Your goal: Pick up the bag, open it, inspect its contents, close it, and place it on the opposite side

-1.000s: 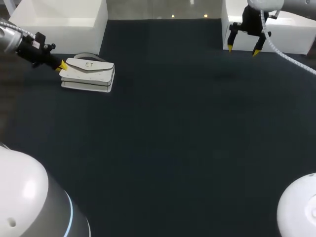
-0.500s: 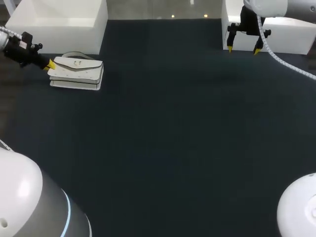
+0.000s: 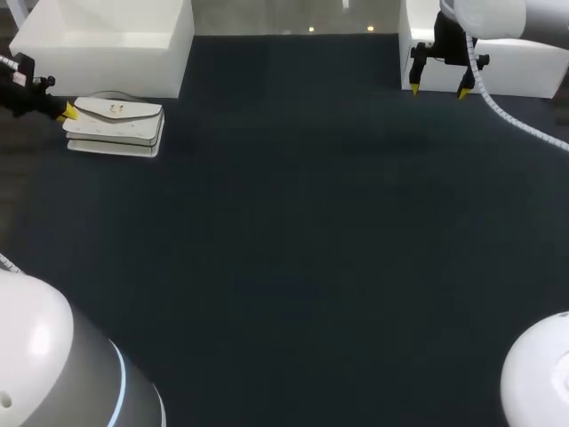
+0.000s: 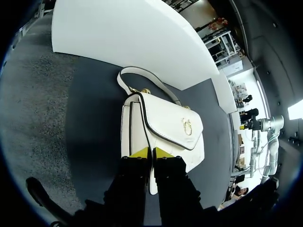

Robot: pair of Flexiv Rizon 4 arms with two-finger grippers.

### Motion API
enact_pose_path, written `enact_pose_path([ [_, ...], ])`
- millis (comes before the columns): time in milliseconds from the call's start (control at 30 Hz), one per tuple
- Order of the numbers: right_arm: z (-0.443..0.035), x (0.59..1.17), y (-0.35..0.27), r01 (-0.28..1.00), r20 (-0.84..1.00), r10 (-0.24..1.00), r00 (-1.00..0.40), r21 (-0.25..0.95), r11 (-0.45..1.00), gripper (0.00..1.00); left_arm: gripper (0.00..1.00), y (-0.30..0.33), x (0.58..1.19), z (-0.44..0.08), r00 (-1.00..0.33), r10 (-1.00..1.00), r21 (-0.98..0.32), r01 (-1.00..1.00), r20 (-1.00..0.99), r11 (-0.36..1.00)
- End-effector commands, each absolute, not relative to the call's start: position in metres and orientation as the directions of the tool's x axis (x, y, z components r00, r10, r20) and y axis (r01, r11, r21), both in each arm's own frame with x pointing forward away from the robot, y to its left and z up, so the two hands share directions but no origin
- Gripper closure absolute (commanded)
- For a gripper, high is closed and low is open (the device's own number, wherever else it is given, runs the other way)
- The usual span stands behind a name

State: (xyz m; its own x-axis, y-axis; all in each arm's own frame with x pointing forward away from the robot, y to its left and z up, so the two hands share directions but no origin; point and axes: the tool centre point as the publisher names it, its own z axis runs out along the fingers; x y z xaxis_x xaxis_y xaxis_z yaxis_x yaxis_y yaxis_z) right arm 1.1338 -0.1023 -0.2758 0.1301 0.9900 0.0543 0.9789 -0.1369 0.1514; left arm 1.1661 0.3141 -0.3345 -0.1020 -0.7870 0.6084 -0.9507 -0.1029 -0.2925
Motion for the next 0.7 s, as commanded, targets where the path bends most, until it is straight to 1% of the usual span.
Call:
enact_pose_path([
  [33,-0.276,1.133,-0.102,0.979,0.052,0.99,0.131,0.153,-0.138,0.0,1.0,0.332,1.184,-0.34,-0.137,-0.695,-0.152,-0.988,0.706,0.04],
  [300,-0.276,1.133,-0.102,0.979,0.052,0.99,0.131,0.153,-0.138,0.0,1.0,0.349,1.199,-0.344,-0.121,-0.7,-0.127,-0.991,0.704,0.043],
  [700,-0.276,1.133,-0.102,0.979,0.052,0.99,0.131,0.153,-0.138,0.0,1.0,0.357,1.196,-0.346,-0.131,-0.689,-0.121,-0.991,0.713,0.062],
])
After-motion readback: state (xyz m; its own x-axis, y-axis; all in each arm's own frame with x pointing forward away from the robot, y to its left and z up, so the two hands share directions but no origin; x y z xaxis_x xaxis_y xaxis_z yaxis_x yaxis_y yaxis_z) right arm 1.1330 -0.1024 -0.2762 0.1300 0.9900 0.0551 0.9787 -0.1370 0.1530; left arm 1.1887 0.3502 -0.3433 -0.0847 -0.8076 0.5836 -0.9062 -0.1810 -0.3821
